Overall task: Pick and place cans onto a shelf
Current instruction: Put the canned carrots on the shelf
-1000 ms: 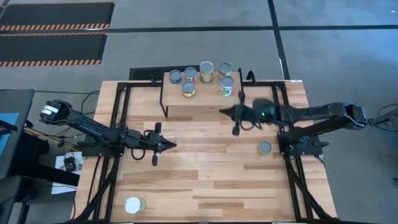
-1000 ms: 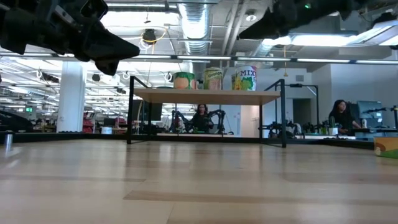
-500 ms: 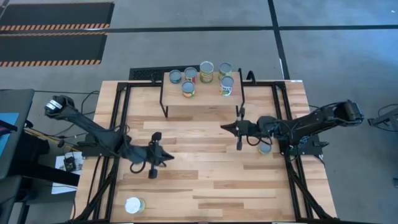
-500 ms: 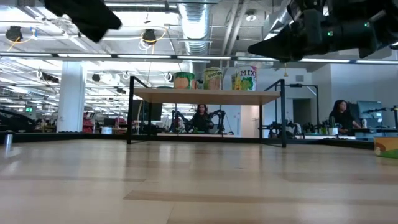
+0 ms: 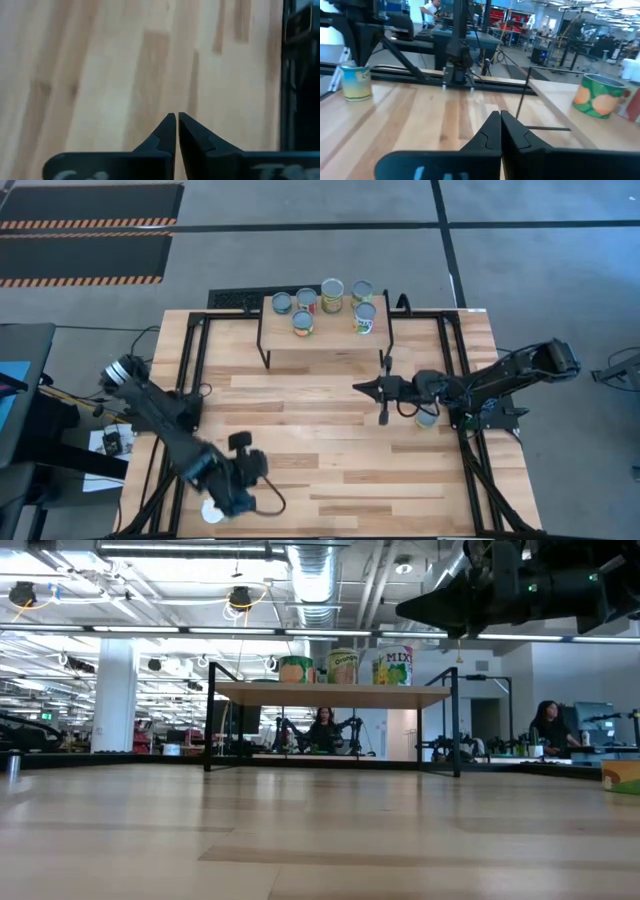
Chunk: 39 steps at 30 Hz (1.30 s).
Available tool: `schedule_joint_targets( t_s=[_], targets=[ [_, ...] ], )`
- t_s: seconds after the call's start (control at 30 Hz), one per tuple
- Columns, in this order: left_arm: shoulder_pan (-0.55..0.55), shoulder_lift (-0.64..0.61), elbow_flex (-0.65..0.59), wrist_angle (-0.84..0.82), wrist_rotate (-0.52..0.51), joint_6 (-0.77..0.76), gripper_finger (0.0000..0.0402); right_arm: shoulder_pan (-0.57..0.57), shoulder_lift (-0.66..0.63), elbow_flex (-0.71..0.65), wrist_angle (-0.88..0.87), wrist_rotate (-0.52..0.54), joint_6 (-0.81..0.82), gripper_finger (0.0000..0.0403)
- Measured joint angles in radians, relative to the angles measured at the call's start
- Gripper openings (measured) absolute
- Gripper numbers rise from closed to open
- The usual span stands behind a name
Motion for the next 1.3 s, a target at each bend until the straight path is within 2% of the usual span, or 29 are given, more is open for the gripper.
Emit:
schedule_joint_targets(
  t_s=[0.23,0.43,0.63,0.93,1.13,1.2,1.3],
  targets=[
    [-0.103,0.209,0.301,-0.316,0.171,-0.255,0.007,0.072,0.0,0.0,-0.008,0.028,0.01,0.0009],
    [-0.207,0.331,0.438,-0.432,0.23,-0.396,0.0132,0.122,0.0,0.0,-0.012,0.056,0.009,0.001],
    [-0.288,0.403,0.445,-0.436,0.296,-0.504,0.0158,0.127,0.0,0.0,-0.011,0.06,0.003,0.001],
    [-0.323,0.403,0.428,-0.449,0.261,-0.59,0.016,0.119,0.0,0.001,-0.006,0.064,-0.007,0.0009],
    [-0.324,0.396,0.346,-0.367,0.251,-0.61,0.016,0.114,0.0,0.001,-0.006,0.064,-0.013,0.001],
    [-0.324,0.394,0.334,-0.36,0.251,-0.61,0.0155,0.114,0.0,0.001,-0.006,0.064,-0.014,0.001],
    [-0.325,0.395,0.332,-0.367,0.232,-0.602,0.0126,0.114,0.0,0.001,-0.007,0.064,-0.015,0.0009]
  ],
)
